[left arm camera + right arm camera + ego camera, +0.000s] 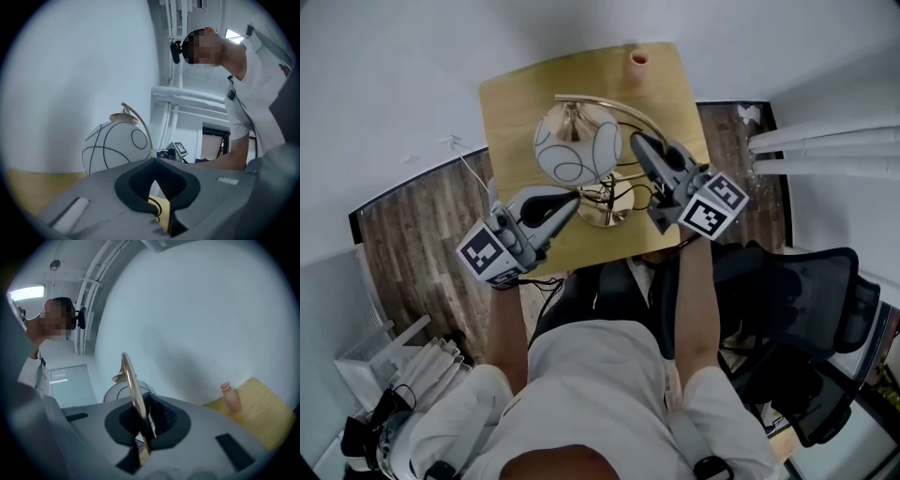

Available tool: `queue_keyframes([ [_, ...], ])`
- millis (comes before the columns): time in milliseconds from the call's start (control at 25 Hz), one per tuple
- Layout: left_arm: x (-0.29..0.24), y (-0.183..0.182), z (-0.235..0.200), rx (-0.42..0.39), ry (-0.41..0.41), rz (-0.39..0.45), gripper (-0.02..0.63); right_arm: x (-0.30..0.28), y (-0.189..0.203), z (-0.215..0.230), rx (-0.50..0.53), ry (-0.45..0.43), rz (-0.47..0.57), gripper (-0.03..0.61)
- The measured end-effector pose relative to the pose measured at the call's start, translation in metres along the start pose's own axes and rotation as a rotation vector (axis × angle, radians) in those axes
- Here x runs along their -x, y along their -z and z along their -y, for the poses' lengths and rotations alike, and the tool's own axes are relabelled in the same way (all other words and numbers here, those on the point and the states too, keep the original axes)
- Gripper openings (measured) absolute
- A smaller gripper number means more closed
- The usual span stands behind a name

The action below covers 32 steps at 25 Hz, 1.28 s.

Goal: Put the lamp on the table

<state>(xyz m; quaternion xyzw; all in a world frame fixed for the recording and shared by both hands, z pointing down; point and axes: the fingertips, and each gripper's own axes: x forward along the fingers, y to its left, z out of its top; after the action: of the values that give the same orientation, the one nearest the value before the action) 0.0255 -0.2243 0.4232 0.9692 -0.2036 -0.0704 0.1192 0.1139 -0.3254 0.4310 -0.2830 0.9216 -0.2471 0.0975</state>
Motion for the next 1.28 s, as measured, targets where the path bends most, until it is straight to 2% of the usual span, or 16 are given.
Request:
queue_keyframes([
  [720,0.002,-0.010,0.030,0.016,0.005,-0.011,0.000,0.019,0.014,-0.016,0.056,0.026,-0.007,0.005],
  [1280,0.013,-0.004,0.045,0.036,0.026,-0.033,-0.001,0.028,0.027,-0.028,0.091,0.069,-0.024,0.005],
])
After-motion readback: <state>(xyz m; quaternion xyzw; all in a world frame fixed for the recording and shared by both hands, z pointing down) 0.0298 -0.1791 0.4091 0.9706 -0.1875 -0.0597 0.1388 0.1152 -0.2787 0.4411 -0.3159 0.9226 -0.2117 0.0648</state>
